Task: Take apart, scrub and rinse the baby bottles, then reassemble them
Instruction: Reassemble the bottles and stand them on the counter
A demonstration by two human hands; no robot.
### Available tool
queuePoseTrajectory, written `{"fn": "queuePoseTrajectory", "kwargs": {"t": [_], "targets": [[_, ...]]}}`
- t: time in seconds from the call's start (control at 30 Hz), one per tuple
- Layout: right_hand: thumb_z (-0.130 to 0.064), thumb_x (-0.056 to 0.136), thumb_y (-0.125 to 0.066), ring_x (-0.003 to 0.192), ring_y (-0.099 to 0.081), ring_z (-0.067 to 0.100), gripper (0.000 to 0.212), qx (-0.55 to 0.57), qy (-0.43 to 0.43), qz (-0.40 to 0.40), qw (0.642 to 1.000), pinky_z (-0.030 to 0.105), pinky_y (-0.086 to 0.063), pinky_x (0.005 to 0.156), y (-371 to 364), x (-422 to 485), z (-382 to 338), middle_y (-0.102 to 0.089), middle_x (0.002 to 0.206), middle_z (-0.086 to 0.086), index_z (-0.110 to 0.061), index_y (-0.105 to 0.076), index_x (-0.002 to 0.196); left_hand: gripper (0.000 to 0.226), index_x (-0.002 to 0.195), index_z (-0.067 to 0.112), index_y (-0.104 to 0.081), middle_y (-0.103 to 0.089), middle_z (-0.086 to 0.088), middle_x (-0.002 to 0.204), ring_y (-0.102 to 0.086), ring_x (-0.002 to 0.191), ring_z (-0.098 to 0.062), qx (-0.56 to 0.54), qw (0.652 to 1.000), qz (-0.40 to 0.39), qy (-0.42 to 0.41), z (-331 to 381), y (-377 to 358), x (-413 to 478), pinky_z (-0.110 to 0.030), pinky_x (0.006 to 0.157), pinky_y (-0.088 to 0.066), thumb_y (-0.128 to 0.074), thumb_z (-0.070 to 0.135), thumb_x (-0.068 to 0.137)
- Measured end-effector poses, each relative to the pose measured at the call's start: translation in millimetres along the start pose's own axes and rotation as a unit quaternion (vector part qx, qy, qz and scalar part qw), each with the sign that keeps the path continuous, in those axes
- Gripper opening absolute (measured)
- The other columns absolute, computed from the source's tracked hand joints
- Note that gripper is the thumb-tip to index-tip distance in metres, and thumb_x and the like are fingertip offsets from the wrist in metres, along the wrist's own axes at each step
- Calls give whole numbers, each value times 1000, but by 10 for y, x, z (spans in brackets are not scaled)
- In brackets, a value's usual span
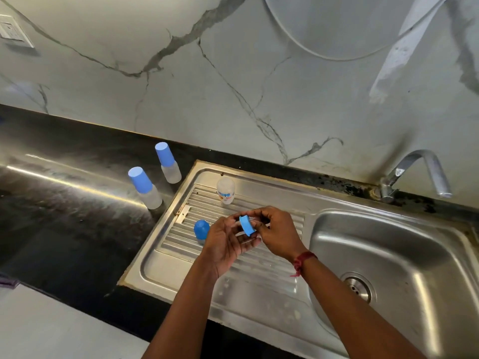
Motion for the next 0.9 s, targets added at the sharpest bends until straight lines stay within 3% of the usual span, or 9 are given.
{"fn": "queuePoseTrajectory", "kwargs": {"t": [0.07,0.17,0.23,0.37,0.5,0.73,0.9], "targets": [[-6,92,-64,86,-58,10,18,-33,16,12,999,-1,-40,71,-23,-3,-9,-67,100,4,-8,-73,108,28,109,6,-65,-70,-19,102,-69,89,-29,52,998,-5,-21,6,-51,19,-39,73,-60,-53,30,98],[-4,89,-65,82,-58,14,13,-62,41,44,996,5,-41,70,-24,-4,-34,-67,94,8,-6,-73,98,29,109,8,-62,-68,-19,107,-69,94,-27,77,995,-9,-54,-4,-113,41,-35,73,-60,-68,17,83],[-2,88,-64,83,-60,19,10,-64,39,65,995,11,-44,71,-16,-2,-29,-67,93,9,-5,-72,94,33,113,6,-61,-68,-19,110,-69,96,-28,48,997,-20,-58,-8,-118,64,-35,77,-61,-67,13,82],[5,87,-61,81,-58,16,14,-58,41,82,994,6,-42,70,5,8,-32,-67,91,8,-4,-71,91,39,116,7,-61,-70,-16,113,-70,100,-28,13,997,-42,-63,-14,-103,78,-36,83,-61,-70,13,79],[6,86,-62,78,-56,15,11,-47,34,78,995,4,-41,68,-6,5,-19,-67,90,11,-1,-69,90,49,117,9,-61,-69,-17,116,-69,104,-31,17,997,-41,-70,-28,-57,93,-36,81,-61,-76,17,72],[2,90,-60,76,-58,18,9,-33,42,84,995,4,-43,66,-53,-1,-10,-67,86,11,-1,-68,89,38,115,11,-61,-70,-15,112,-71,101,-31,43,994,-20,-94,5,-18,99,-34,76,-61,-68,11,78],[4,91,-62,79,-60,11,13,4,35,87,996,5,-49,74,-60,5,13,-70,91,8,-3,-72,95,46,115,13,-56,-72,-16,108,-72,97,-31,13,994,4,-107,6,12,98,-33,74,-61,-74,17,72]]}}
Point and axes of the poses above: each hand's wrist, its own x-axis towards the middle knuckle, its own y-axis out of the back of the hand, z = x × y, the point moved 4 cm from there along x, towards the middle knuckle
